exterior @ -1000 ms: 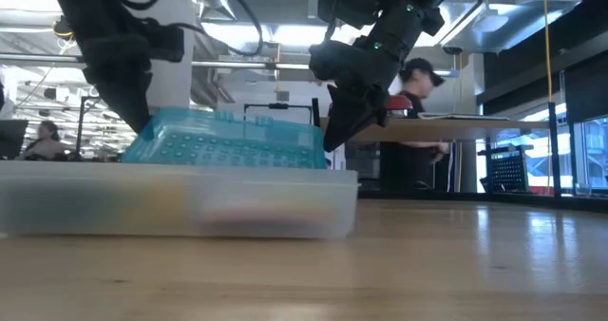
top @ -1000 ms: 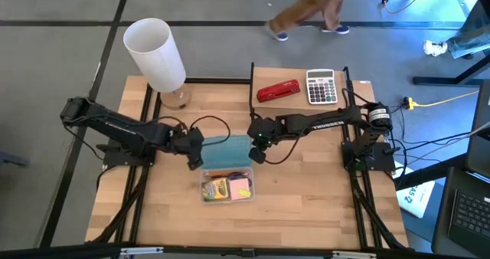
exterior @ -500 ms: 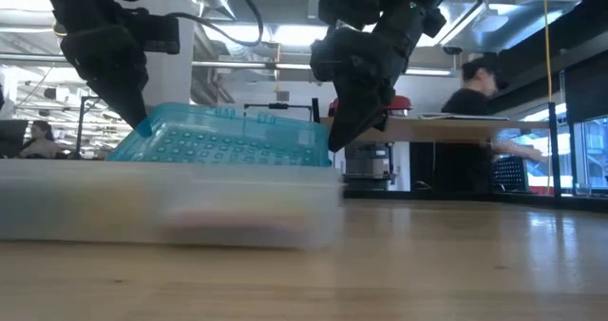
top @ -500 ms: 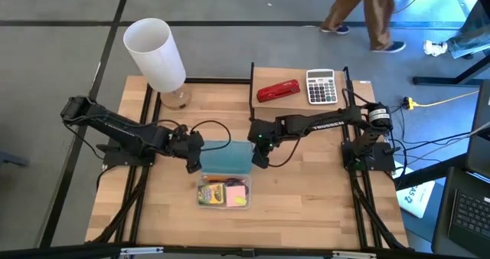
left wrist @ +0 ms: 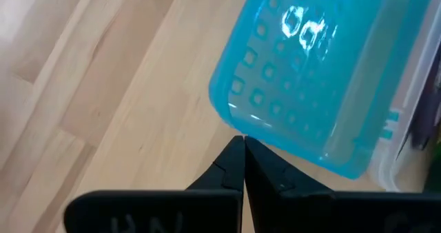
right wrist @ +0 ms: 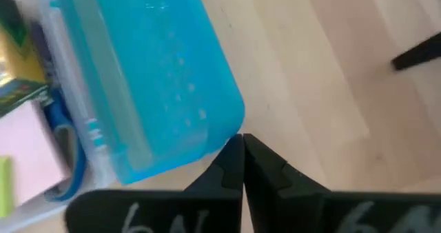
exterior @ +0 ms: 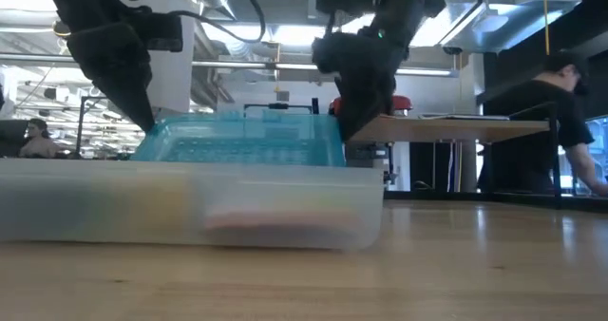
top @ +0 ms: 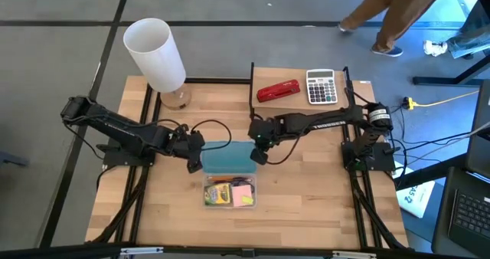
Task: Pack school essentials
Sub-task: Close the blue supply box
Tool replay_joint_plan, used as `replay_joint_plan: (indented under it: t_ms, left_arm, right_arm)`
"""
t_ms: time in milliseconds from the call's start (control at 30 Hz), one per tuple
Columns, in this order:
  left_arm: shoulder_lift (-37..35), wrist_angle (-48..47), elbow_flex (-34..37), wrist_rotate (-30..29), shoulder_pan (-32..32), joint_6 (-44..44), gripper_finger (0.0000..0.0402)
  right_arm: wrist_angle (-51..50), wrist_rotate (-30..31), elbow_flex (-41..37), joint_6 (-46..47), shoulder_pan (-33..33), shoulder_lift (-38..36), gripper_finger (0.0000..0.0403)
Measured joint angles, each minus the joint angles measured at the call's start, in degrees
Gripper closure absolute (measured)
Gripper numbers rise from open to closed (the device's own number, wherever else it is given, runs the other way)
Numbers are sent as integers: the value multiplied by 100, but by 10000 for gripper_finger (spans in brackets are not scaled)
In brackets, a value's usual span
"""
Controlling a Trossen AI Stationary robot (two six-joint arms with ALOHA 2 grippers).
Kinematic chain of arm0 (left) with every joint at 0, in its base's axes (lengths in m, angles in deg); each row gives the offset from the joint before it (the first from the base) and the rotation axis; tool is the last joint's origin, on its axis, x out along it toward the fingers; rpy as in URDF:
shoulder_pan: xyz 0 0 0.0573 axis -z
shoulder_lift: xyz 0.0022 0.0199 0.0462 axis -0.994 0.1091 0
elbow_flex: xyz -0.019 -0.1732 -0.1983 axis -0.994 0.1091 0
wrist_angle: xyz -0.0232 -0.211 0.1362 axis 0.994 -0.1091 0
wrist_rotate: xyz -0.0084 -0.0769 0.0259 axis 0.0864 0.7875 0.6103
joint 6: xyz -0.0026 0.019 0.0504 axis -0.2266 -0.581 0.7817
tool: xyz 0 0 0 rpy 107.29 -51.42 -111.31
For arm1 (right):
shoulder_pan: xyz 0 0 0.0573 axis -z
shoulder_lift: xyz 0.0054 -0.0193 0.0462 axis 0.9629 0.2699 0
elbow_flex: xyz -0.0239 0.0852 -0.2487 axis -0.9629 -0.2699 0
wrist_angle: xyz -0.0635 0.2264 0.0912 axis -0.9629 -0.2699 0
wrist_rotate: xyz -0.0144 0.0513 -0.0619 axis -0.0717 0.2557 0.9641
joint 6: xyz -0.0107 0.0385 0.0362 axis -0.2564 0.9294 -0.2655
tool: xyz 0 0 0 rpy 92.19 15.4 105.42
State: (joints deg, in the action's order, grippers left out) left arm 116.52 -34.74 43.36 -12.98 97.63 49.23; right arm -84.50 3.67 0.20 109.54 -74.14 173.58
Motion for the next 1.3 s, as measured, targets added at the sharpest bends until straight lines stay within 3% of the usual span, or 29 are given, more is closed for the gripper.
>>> replay_joint_plan:
  t_ms: [267,600,933,1300]
  left_arm:
    - [2,-115,2,38,2,-3,402]
    - [-172,-113,-15,-138,2,10,402]
    - [-506,-83,-813,-453,-98,1082,402]
    - [-457,156,-903,-532,-542,1547,402]
  right_arm:
    - [-440,265,577,-634,-159,-3,398]
    - [-632,252,624,-860,-218,-7,398]
    - [-469,256,626,-864,-216,-5,398]
    - [26,256,626,-977,-216,43,398]
